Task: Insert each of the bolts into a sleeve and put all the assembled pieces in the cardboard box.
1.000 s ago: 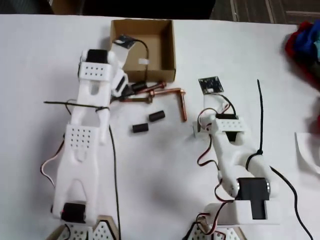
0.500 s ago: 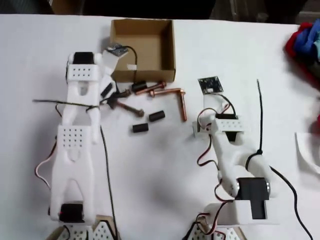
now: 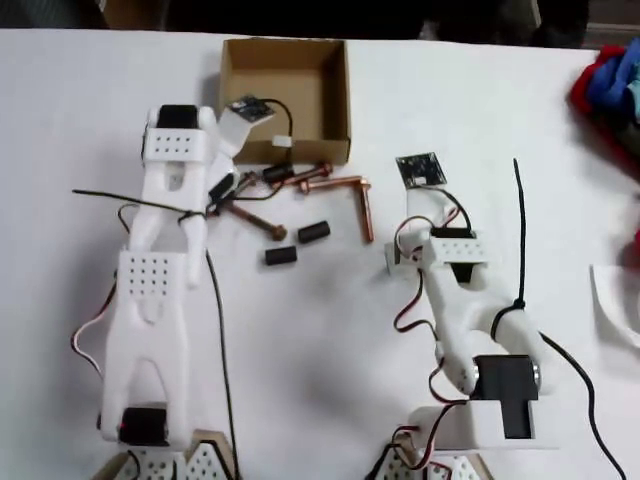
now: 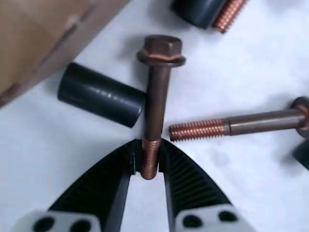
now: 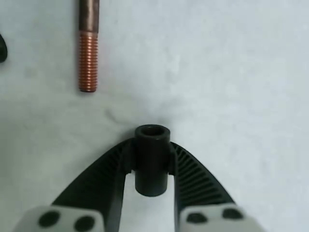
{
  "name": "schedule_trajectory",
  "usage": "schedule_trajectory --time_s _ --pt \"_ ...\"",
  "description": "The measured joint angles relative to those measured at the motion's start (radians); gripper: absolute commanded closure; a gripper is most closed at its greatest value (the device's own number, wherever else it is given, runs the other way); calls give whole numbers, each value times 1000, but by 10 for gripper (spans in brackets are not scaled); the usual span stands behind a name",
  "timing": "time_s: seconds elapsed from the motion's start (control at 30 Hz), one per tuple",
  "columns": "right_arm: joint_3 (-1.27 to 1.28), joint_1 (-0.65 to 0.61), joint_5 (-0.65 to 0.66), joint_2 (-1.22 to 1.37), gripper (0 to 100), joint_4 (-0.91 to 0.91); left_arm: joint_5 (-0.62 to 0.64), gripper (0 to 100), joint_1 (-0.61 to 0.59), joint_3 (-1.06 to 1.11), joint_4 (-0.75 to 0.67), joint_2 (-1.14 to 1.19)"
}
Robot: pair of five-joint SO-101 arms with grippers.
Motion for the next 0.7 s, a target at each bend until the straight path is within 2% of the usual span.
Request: schedule_trajectory --time_s 0.1,0.23,0.5,0.7 --pt "0 0 0 0 978 0 0 976 0 18 0 -21" --pt "0 0 0 0 978 -3 60 976 -6 137 -2 -107" --pt "0 0 0 0 978 -12 86 976 -35 700 -8 -436" --pt "0 -12 0 0 978 -12 86 976 -38 1020 -95 -623"
